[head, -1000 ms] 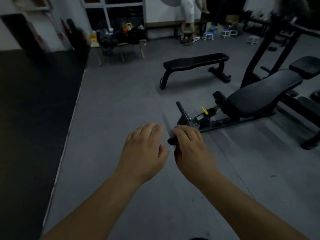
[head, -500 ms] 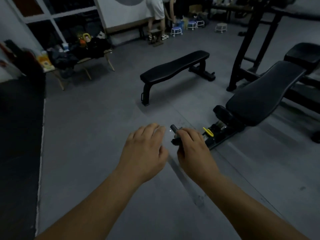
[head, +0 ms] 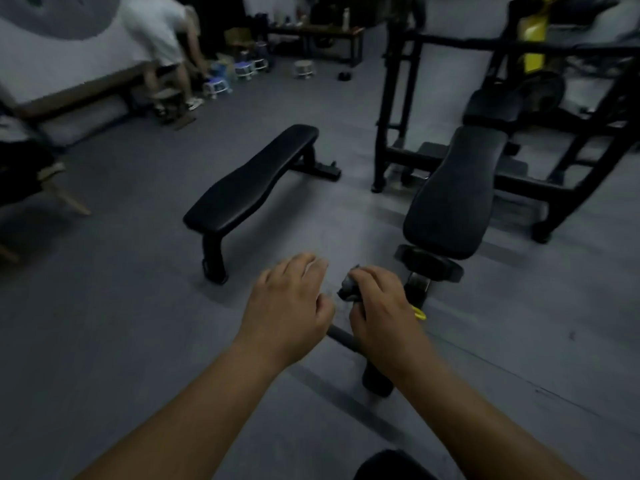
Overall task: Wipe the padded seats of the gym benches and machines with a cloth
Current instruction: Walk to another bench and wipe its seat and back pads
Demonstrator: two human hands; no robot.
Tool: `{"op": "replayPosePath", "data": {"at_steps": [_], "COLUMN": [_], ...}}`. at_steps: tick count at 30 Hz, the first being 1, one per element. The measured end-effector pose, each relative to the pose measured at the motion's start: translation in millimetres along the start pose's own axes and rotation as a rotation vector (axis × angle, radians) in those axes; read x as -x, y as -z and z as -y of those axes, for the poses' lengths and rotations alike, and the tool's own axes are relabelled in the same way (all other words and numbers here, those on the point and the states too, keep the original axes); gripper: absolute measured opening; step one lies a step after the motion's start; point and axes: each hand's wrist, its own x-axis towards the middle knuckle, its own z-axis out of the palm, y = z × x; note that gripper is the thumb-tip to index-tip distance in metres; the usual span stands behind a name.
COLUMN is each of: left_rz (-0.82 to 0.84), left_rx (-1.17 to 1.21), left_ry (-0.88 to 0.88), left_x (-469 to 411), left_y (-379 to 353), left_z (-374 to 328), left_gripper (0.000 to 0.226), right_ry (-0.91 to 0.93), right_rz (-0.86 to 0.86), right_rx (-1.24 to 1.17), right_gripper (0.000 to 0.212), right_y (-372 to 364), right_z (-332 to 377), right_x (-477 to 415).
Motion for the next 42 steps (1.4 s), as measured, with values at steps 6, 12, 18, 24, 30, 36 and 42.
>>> {"op": "replayPosePath", "data": {"at_steps": [6, 12, 18, 24, 30, 36, 42], "left_rz": [0.024, 0.032, 0.07, 0.037, 0.054, 0.044, 0.06], "left_rx": [-0.008, -0.001, 0.029, 0.038, 0.055, 0.067, 0.031], "left_ry": [-0.183, -0.318, -0.434, -0.671, -0.883, -1.048, -1.127], "left_x": [-151, -317, -456, -615, -758, -885, -1020], "left_y": [-11, -20, -16, -25, -34, -68, -99], "left_z": [78, 124, 161, 177, 154, 81, -10], "left_gripper": [0.06, 0.061, 0.065, 0.063, 0.064, 0.061, 0.058], "right_ry": [-0.102, -0.226, -0.337, -0.461, -0.627, -0.753, -0.823], "right_rz": [-0.105, -0.13, -0.17, -0.323, -0.414, -0.486, -0.518], "right_rx": [0.107, 0.14, 0.184, 0.316, 0.4, 0.471, 0.485], "right_gripper": [0.047, 0.046, 0.047, 0.044, 0.042, 0.043, 0.043], "right_y": [-45, -82, -107, -132, -129, -110, -72], "right_z": [-24, -82, -113, -166, -221, -322, -443], "right_x": [-122, -256, -369, -488, -569, -634, -707]}}
